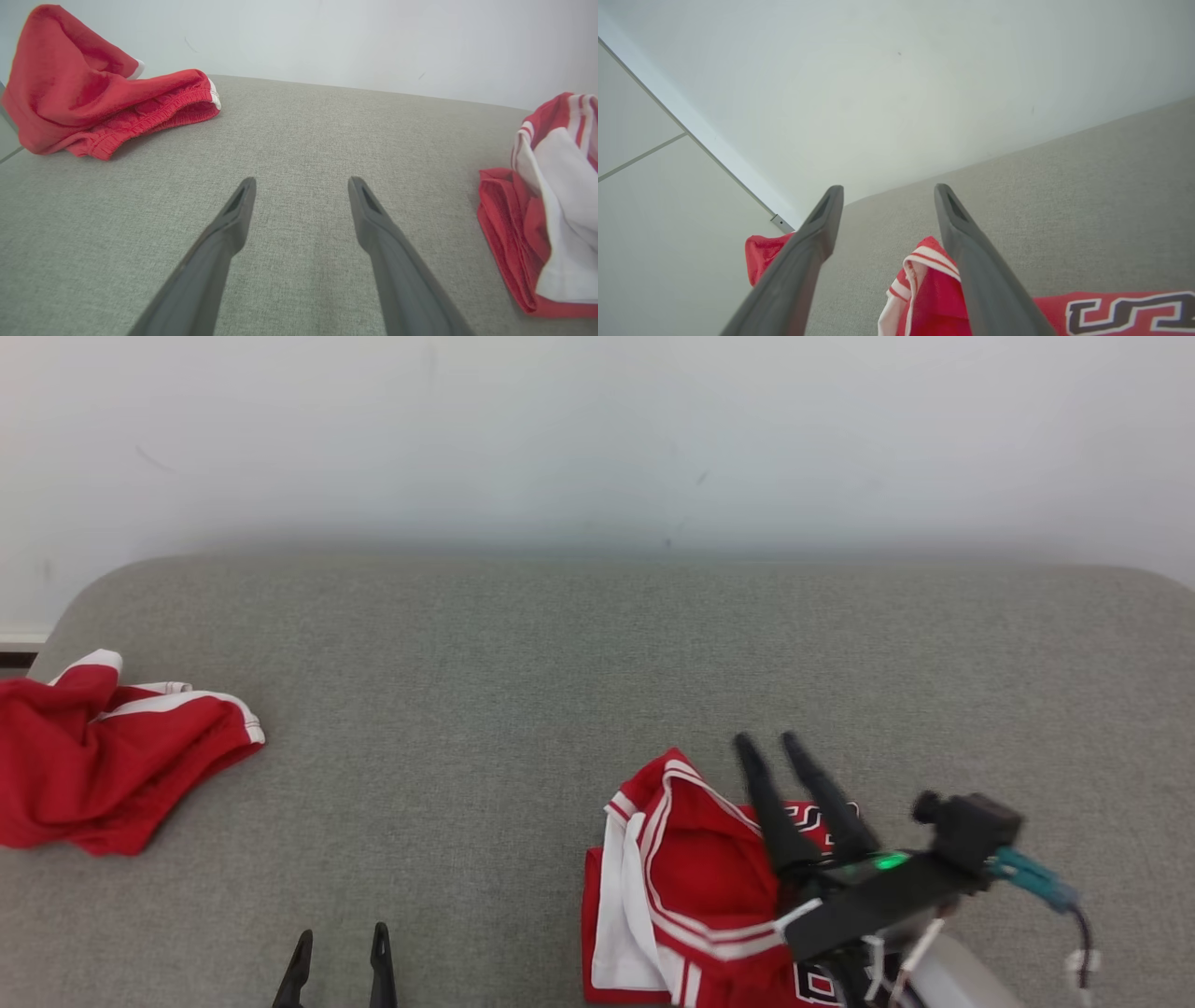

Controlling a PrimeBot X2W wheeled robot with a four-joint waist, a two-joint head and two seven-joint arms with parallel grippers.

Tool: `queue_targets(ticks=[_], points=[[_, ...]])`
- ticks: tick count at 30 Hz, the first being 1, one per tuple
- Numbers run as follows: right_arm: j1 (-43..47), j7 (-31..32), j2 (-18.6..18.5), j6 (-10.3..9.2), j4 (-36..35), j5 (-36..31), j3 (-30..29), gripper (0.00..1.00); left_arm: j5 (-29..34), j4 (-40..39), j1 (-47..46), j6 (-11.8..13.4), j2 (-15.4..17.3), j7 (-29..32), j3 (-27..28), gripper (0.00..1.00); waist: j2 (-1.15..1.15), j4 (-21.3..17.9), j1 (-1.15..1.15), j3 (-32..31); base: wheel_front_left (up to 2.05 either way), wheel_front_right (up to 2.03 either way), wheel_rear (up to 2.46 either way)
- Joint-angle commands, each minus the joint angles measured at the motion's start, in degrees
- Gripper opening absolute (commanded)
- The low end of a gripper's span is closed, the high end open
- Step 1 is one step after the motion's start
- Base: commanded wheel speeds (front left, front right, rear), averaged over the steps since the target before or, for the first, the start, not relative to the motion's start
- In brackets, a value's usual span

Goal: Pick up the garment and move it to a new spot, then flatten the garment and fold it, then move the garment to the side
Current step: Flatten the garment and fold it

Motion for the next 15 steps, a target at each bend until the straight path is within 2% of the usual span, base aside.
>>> queue_targets(ticks=[1, 3, 8, 15], points=[[1.73, -0.78, -1.36, -0.13, -1.96, -0.71, -2.29, 1.0, -0.21, -0.33, 0.99, 0.1, 0.15, -0.13, 0.39, 1.0, 0.0, -0.88, 0.0, -0.28, 0.0, 0.0, 0.0], [2.97, -1.35, -3.25, -0.13, -4.42, -2.5, -6.06, 1.0, -0.15, -0.61, 0.89, 0.06, 0.14, -0.13, 0.6, 1.0, 0.0, -1.28, 0.0, -0.22, 0.0, 0.0, 0.0], [7.99, -1.74, -5.12, -0.12, -7.36, -7.05, -14.87, 1.0, -0.03, -1.06, 0.82, -0.02, 0.14, -0.13, 1.07, 1.0, 0.0, -1.8, 0.0, 0.05, 0.0, 0.0, 0.0], [14.43, -0.39, -3.26, -0.13, -9.78, -10.29, -17.81, 1.0, 0.0, -1.25, 1.04, -0.07, 0.15, -0.13, 1.48, 1.0, 0.0, -2.11, 0.0, 0.24, 0.0, 0.0, 0.0]])
